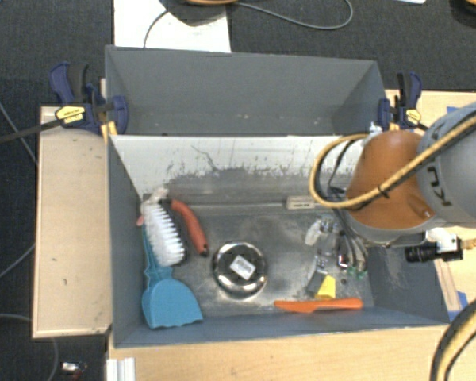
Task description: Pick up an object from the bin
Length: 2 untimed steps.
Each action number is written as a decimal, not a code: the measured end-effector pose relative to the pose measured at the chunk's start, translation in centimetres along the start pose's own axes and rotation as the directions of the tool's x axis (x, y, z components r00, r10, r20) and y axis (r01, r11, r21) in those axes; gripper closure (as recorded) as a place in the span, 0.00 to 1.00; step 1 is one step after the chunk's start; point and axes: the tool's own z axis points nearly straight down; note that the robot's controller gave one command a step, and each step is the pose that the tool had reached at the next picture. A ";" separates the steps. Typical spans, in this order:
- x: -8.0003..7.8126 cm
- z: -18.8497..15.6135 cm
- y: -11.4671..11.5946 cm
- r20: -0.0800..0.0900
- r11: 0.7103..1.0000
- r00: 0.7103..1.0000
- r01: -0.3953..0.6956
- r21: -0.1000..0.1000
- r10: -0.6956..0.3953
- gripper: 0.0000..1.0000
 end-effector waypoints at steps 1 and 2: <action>1.1 1.4 1.2 0.003 0.999 0.999 0.036 0.001 -0.036 0.00; 3.1 5.6 1.4 -0.001 0.999 0.999 0.047 0.002 -0.047 0.00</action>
Offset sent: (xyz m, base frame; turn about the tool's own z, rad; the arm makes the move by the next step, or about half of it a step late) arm -0.0235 0.0230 -0.0541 -0.0447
